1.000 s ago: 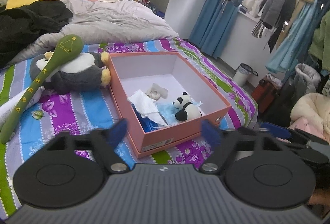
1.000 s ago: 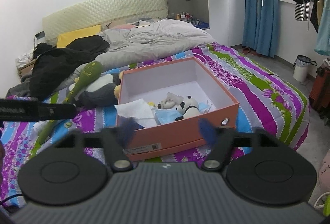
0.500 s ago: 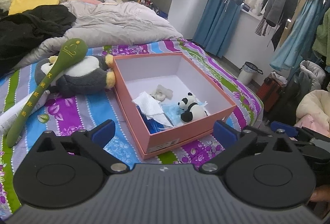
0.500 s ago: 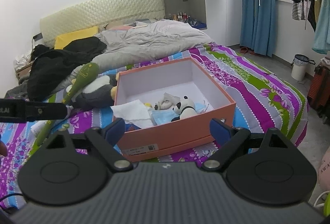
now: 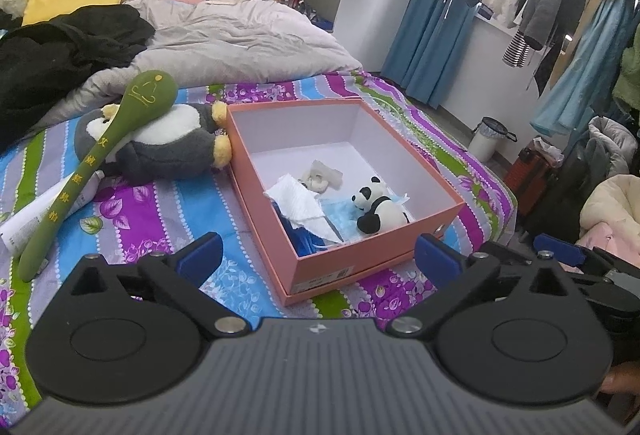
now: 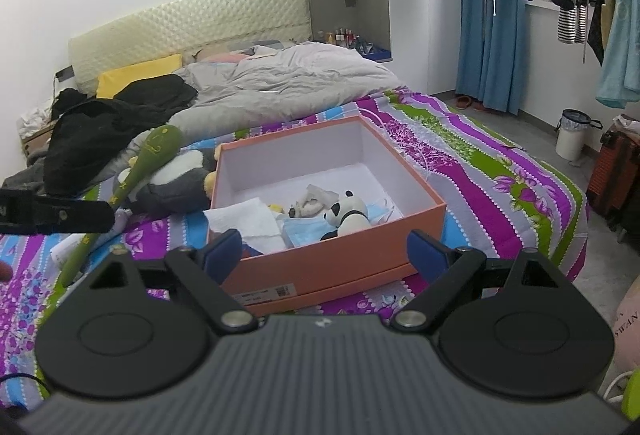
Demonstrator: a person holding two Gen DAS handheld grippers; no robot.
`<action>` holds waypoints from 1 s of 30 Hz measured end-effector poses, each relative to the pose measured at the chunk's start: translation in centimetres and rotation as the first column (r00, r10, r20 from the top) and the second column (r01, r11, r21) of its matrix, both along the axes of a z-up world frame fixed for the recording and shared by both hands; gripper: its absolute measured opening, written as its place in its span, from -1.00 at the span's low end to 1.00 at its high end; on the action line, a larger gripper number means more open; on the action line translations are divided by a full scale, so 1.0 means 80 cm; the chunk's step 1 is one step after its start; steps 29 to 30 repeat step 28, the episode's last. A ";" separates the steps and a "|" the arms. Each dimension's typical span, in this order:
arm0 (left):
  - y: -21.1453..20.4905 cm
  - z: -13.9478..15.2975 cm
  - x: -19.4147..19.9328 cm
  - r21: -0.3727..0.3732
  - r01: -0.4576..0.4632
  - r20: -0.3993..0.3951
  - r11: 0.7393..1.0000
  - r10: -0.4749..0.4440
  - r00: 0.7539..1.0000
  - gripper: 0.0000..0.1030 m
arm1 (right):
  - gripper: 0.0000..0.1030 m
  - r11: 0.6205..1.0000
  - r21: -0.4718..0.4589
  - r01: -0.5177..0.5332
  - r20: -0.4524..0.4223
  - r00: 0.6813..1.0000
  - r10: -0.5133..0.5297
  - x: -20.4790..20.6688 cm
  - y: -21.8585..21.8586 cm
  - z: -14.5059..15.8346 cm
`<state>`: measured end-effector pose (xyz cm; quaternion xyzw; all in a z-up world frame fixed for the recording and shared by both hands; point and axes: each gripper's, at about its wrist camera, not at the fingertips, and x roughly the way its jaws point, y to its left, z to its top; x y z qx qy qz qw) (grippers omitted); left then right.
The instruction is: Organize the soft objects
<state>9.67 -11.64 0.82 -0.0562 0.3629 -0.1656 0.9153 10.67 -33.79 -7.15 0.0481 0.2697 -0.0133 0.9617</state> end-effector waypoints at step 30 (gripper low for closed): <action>0.005 0.003 -0.001 0.009 -0.002 0.002 1.000 0.002 1.000 1.00 | 0.77 1.000 0.015 -0.015 0.000 1.000 0.015 0.003 0.008 0.003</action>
